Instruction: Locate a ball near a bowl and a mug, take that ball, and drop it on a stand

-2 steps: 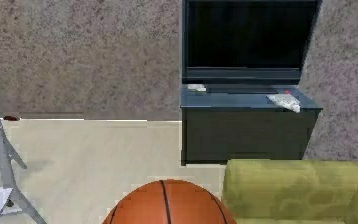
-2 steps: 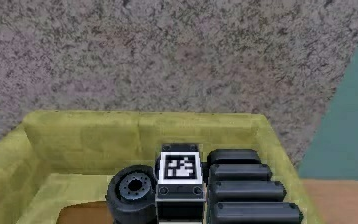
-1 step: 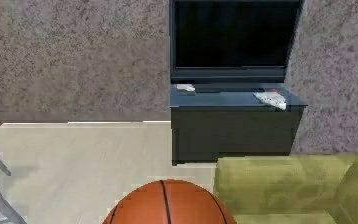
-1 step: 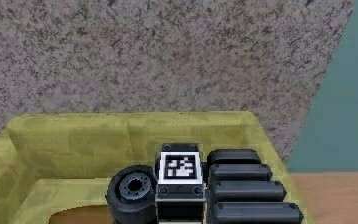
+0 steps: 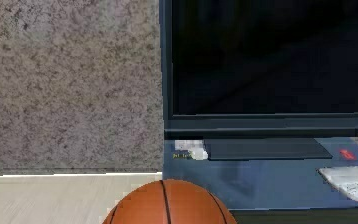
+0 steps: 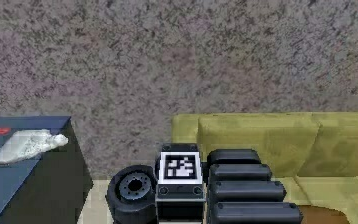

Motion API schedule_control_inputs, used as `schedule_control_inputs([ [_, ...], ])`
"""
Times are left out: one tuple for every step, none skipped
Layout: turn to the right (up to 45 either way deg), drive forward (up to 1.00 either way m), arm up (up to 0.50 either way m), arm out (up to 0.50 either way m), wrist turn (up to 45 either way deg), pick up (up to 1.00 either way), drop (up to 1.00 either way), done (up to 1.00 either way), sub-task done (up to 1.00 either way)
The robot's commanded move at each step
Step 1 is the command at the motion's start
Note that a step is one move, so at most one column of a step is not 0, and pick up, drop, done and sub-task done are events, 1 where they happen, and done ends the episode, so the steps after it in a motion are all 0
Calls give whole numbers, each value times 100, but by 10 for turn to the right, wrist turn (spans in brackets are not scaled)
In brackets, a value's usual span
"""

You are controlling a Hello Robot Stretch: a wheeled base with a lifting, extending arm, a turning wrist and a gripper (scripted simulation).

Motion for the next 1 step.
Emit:
schedule_control_inputs([
  [0, 5, 0, 0, 0, 0, 0, 0, 0],
])
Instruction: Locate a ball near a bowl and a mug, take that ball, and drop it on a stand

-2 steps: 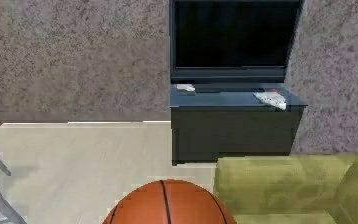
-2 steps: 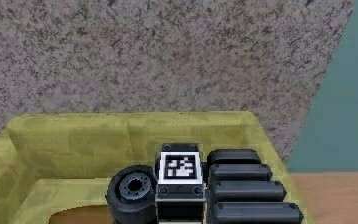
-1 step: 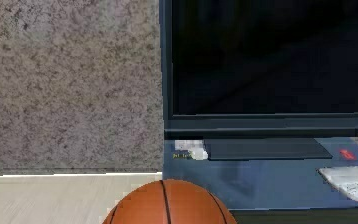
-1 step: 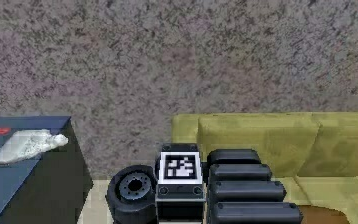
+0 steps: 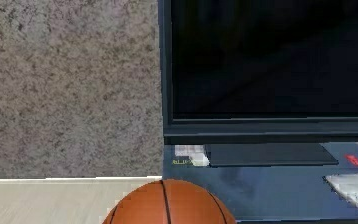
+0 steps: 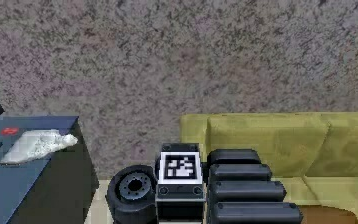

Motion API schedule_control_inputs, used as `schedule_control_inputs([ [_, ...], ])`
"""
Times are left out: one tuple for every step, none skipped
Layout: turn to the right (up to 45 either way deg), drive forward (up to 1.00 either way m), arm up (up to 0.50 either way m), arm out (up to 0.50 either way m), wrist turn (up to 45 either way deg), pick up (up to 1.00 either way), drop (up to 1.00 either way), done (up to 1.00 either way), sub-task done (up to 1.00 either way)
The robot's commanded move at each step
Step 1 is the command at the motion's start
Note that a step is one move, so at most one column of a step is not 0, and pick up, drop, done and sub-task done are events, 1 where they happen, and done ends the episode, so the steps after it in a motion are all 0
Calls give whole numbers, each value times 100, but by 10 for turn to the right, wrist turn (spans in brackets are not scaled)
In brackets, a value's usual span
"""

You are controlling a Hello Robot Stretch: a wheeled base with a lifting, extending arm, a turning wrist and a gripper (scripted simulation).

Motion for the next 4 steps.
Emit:
schedule_control_inputs([
  [150, 0, 0, 0, 0, 0, 0, 0, 0],
  [0, 35, 0, 0, 0, 0, 0, 0, 0],
  [450, 0, 0, 0, 0, 0, 0, 0, 0],
  [450, 0, 0, 0, 0, 0, 0, 0, 0],
])
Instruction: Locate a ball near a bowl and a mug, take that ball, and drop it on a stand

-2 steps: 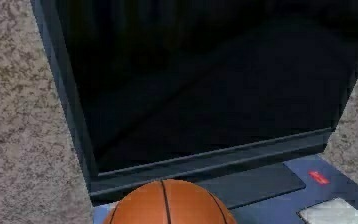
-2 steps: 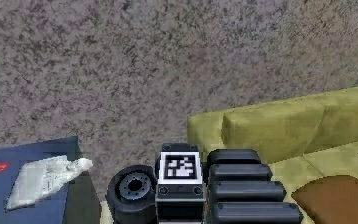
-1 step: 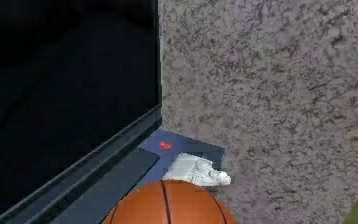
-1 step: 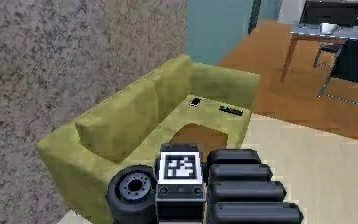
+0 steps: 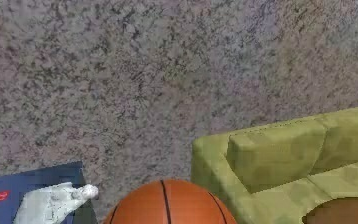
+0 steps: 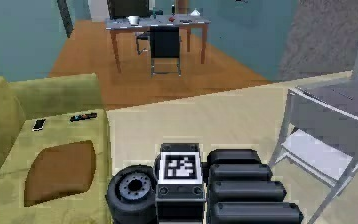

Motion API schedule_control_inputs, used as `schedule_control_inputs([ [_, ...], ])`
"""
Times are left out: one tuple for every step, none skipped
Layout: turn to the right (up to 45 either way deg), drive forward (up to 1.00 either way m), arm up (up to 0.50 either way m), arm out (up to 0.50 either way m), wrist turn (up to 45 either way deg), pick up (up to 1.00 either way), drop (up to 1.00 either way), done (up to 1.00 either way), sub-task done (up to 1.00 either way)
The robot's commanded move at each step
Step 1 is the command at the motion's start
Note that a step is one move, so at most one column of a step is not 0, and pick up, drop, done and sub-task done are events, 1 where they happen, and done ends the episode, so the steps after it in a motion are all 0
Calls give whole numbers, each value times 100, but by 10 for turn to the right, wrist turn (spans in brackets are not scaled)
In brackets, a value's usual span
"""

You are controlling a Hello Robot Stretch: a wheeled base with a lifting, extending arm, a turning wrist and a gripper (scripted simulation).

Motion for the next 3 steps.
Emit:
schedule_control_inputs([
  [0, 50, 0, 0, 0, 0, 0, 0, 0],
  [450, 0, 0, 0, 0, 0, 0, 0, 0],
  [450, 0, 0, 0, 0, 0, 0, 0, 0],
])
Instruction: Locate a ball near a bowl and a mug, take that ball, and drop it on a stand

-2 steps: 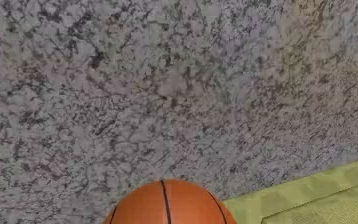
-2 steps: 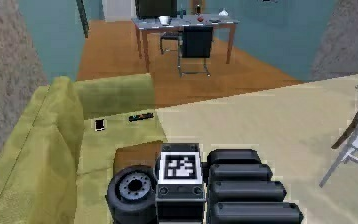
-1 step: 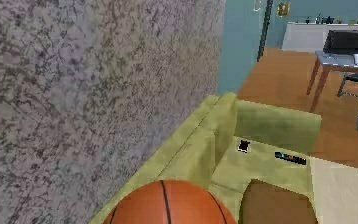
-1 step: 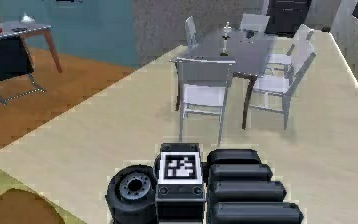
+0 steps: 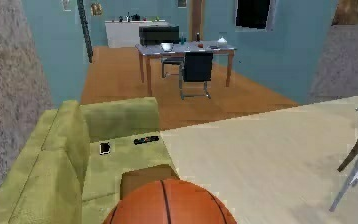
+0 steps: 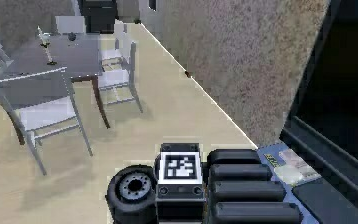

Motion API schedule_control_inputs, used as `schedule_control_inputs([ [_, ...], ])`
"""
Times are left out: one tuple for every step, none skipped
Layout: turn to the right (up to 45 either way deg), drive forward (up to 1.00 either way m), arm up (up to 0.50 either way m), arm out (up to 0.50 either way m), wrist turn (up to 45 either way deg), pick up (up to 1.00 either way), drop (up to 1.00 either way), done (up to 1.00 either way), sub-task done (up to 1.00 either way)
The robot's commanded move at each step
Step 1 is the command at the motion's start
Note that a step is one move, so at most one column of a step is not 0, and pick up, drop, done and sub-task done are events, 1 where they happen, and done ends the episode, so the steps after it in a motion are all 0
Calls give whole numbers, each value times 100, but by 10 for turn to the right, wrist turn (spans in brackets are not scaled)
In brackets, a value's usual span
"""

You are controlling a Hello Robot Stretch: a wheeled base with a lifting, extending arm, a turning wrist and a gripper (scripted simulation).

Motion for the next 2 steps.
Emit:
schedule_control_inputs([
  [450, 0, 0, 0, 0, 0, 0, 0, 0],
  [90, 0, 0, 0, 0, 0, 0, 0, 0],
])
